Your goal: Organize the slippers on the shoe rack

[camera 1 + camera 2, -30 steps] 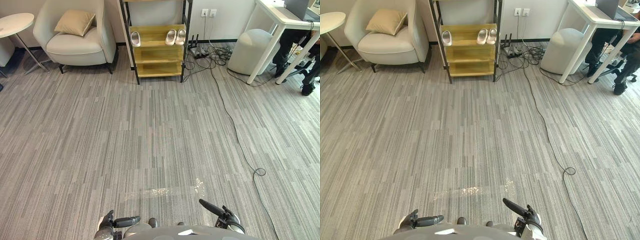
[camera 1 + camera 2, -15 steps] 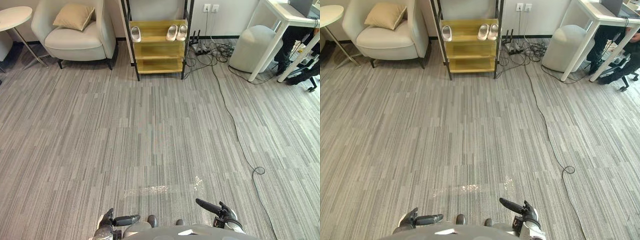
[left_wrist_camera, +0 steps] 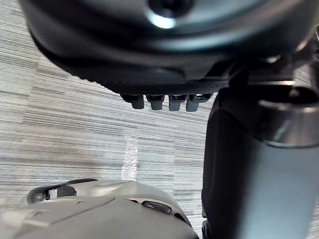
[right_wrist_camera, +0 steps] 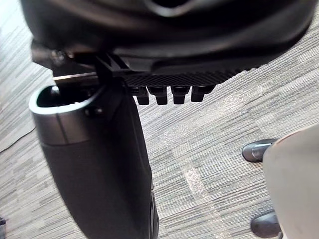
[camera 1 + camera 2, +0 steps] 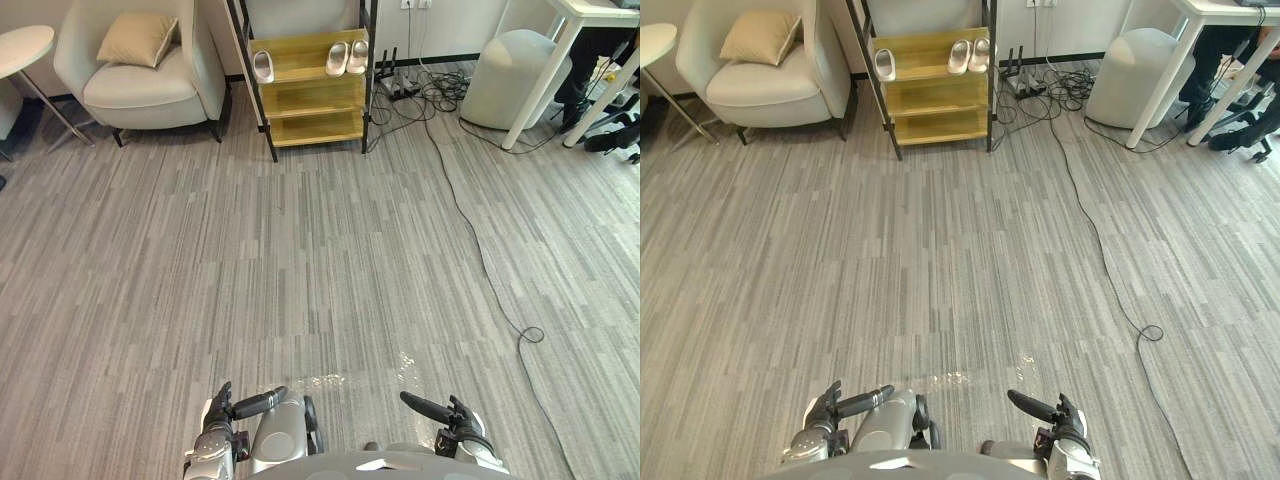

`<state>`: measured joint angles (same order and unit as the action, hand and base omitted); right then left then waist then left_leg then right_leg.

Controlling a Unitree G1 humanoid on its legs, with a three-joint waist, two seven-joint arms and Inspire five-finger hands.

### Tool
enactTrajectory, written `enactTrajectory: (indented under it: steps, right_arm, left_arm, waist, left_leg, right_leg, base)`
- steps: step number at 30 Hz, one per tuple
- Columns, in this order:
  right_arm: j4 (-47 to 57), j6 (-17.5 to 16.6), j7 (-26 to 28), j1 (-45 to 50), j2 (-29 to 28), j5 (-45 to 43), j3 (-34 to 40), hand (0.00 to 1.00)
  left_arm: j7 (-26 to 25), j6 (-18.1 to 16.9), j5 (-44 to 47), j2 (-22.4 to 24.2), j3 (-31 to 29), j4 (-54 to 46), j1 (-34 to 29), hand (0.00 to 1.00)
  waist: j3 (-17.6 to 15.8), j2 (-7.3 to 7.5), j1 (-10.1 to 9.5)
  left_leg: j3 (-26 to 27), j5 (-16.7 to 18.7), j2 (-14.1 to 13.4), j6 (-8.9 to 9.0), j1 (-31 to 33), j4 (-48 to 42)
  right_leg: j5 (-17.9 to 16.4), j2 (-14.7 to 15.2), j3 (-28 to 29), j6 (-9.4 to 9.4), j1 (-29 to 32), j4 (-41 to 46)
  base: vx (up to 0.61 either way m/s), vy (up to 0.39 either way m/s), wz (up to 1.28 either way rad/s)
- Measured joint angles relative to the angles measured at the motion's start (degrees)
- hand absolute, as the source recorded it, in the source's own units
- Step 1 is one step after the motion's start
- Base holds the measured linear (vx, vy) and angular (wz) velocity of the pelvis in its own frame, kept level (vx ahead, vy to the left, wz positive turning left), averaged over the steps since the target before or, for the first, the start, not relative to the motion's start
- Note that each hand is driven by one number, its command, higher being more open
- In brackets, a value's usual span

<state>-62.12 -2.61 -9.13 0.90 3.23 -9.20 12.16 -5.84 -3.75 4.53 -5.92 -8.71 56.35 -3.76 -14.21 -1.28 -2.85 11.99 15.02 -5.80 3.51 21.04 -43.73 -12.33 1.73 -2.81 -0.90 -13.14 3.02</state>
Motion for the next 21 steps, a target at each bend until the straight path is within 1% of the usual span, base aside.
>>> enactTrajectory:
  steps: [1,2,3,4,5,6,7,9,10,11,12,13,14,15,16,17,18,19,20,21]
  right_arm:
    - [-0.02,0.04,-0.07,-0.12,0.01,0.00,0.00,1.00]
    - [0.00,0.04,-0.22,-0.37,0.00,0.00,0.00,1.00]
    - [-0.02,0.05,-0.30,-0.44,0.12,0.01,0.00,1.00]
    - [-0.06,0.07,-0.33,-0.47,0.49,0.02,-0.07,1.00]
    - [-0.17,0.08,-0.34,-0.51,0.73,0.02,-0.13,1.00]
    - [-1.29,0.37,-0.22,-1.51,0.09,0.06,-1.22,1.00]
    - [-1.20,0.40,0.02,-1.77,-0.83,0.10,-1.19,1.00]
    - [-1.28,0.68,0.21,-1.72,-1.26,0.13,-0.87,1.00]
    - [-1.20,0.75,0.27,-1.72,-1.34,0.21,-0.88,1.00]
    - [-1.05,0.68,0.41,-1.73,-1.35,0.24,-0.92,1.00]
    - [-0.80,0.63,0.51,-1.77,-1.29,0.26,-0.91,1.00]
    - [0.14,0.60,0.57,-1.68,-1.06,0.45,-0.91,1.00]
    - [0.41,0.61,0.61,-1.59,-0.89,0.53,-0.91,1.00]
    - [0.92,0.62,0.69,-1.51,-0.69,0.62,-0.87,1.00]
    - [1.36,0.56,0.66,-1.63,-0.56,0.68,-0.88,1.00]
    - [1.65,0.41,0.54,-1.93,-0.29,0.73,-0.84,1.00]
    - [1.78,0.29,0.53,-2.01,-0.28,0.71,-0.84,1.00]
    - [1.83,0.04,0.49,-2.42,-0.30,0.72,-0.85,1.00]
    - [2.01,-0.05,0.49,-2.58,-0.39,0.71,-0.87,1.00]
    - [2.70,-0.13,0.49,-2.57,-0.62,0.68,-0.93,1.00]
  left_arm:
    - [0.11,0.00,0.02,-0.01,0.02,0.01,0.27,1.00]
    - [0.10,0.01,0.01,-0.13,0.05,0.02,0.70,1.00]
    - [-0.05,0.06,0.00,-0.37,0.22,0.09,0.93,1.00]
    - [-0.21,0.06,0.00,-0.24,0.60,0.19,0.79,1.00]
    - [-0.24,0.08,0.00,-0.16,0.61,0.41,0.83,1.00]
    - [-0.51,0.10,-0.02,-0.63,0.59,0.85,1.59,1.00]
    - [-0.62,0.12,-0.04,-1.13,0.58,1.39,2.41,1.00]
    - [-0.47,0.59,-0.04,-1.49,0.58,1.86,2.93,1.00]
    - [-0.64,0.79,-0.10,-1.75,0.95,2.71,2.82,1.00]
    - [-0.95,0.94,-0.13,-2.00,1.42,3.17,2.71,1.00]
    - [-1.26,1.33,-0.17,-2.17,1.97,3.58,2.72,1.00]
    - [-1.38,1.63,-0.29,-2.54,3.46,3.66,2.54,1.00]
    - [-1.39,1.69,-0.34,-2.52,3.79,3.65,2.53,1.00]
    - [-1.45,1.71,-0.44,-2.36,3.96,3.61,2.58,1.00]
    - [-1.50,1.71,-0.44,-2.23,3.97,3.62,2.67,1.00]
    - [-1.58,1.74,-0.44,-1.64,3.95,3.67,2.89,1.00]
    - [-1.59,1.72,-0.40,-1.37,3.93,3.63,2.97,1.00]
    - [-1.58,1.71,-0.32,-0.80,3.86,3.57,3.13,1.00]
    - [-1.56,1.71,-0.32,-0.40,3.87,3.59,3.22,1.00]
    - [-1.49,1.69,-0.32,0.12,3.90,3.62,3.17,1.00]
  waist:
    - [-0.10,0.17,-0.20]
    - [-0.31,0.54,-0.25]
    - [-0.50,0.67,-0.25]
    - [-0.56,0.18,-0.32]
    - [-0.67,0.17,-0.40]
    - [-0.96,1.32,-0.32]
    - [-0.79,2.12,-0.33]
    - [-0.66,2.75,-0.40]
    - [-0.42,3.24,-0.47]
    - [-0.34,3.36,-0.43]
    - [-0.28,3.46,-0.19]
    - [-0.30,3.42,0.32]
    - [-0.28,3.30,0.56]
    - [-0.29,3.11,0.79]
    - [-0.42,2.91,0.79]
    - [-0.70,2.46,1.67]
    - [-0.79,2.30,1.90]
    - [-0.88,2.16,2.03]
    - [-0.93,2.02,2.15]
    - [-0.86,2.14,2.52]
  left_leg:
    - [-0.15,-0.29,0.59,0.05,0.61,2.79]
    - [-0.59,-1.88,2.00,0.17,1.34,9.04]
    - [-1.52,-4.83,3.27,0.32,1.29,16.33]
    - [-2.61,-9.70,3.58,0.22,0.45,24.15]
    - [-2.39,-13.62,3.67,0.59,-0.23,24.78]
    - [-1.50,-13.89,5.02,-3.12,-0.87,24.46]
    - [-1.47,-11.41,5.64,-4.51,-0.04,22.02]
    - [-1.34,-8.81,6.07,-6.29,-0.58,19.17]
    - [-0.79,-6.14,6.58,-7.25,-4.46,19.20]
    - [-0.70,-5.47,7.02,-7.61,-7.31,20.66]
    - [-0.83,-5.03,7.51,-7.72,-10.75,22.84]
    - [-1.34,-4.89,8.27,-7.75,-16.00,26.62]
    - [-1.59,-4.88,8.37,-7.75,-17.71,27.91]
    - [-2.00,-4.89,8.35,-7.74,-20.41,29.90]
    - [-2.47,-4.90,8.23,-7.73,-22.39,31.20]
    - [-4.33,-4.90,7.50,-7.73,-26.05,32.86]
    - [-4.92,-4.90,7.17,-7.73,-26.83,33.04]
    - [-5.53,-4.89,6.20,-7.71,-28.67,33.79]
    - [-6.50,-4.71,5.39,-7.41,-29.64,34.42]
    - [-7.73,-3.49,4.29,-5.35,-30.63,34.89]
  right_leg:
    - [-0.33,0.82,0.32,0.39,-0.18,-0.01]
    - [-1.15,2.41,0.66,1.26,-0.59,-0.15]
    - [-1.89,3.59,0.96,1.77,-1.24,-0.38]
    - [-2.54,4.17,1.29,2.28,-1.96,-0.48]
    - [-2.84,4.37,1.53,2.58,-2.32,-0.50]
    - [-2.59,5.69,1.23,2.23,-2.40,0.59]
    - [-1.99,6.33,1.00,3.02,-1.08,3.82]
    - [-1.94,7.01,1.43,3.52,0.47,10.15]
    - [0.18,8.17,1.82,7.50,4.71,24.14]
    - [1.75,8.62,2.24,11.49,7.52,32.46]
    - [2.52,8.88,2.36,14.20,10.99,42.13]
    - [1.92,10.24,-1.06,13.03,16.00,53.43]
    - [1.22,10.97,-3.04,11.65,17.56,56.23]
    - [0.07,11.95,-6.00,9.57,20.23,58.89]
    - [-0.78,12.40,-7.93,8.43,21.67,58.96]
    - [-2.67,12.20,-11.44,5.40,24.31,54.52]
    - [-3.13,12.04,-12.35,4.61,25.02,51.96]
    - [-3.48,11.11,-12.82,4.00,26.79,45.13]
    - [-3.20,9.84,-11.93,4.26,28.15,39.17]
    - [-0.75,7.48,-9.13,4.99,29.60,28.23]
  base:
    - [0.28,0.133,-0.40]
    - [0.25,0.122,-0.28]
    - [0.35,0.185,-0.33]
    - [0.47,0.249,-0.29]
    - [0.57,0.288,-0.30]
    - [0.57,0.272,-0.13]
    - [0.47,0.209,-0.02]
    - [0.44,0.188,0.04]
    - [0.62,0.243,-0.10]
    - [0.72,0.251,-0.12]
    - [0.49,0.140,-0.01]
    - [0.45,0.094,0.06]
    - [0.34,0.055,0.11]
    - [0.33,0.041,0.12]
    - [0.37,-0.021,0.35]
    - [0.36,-0.056,0.41]
    - [0.48,-0.157,0.54]
    - [0.40,-0.206,0.41]
    - [0.46,-0.290,0.59]
    - [0.32,-0.250,0.53]
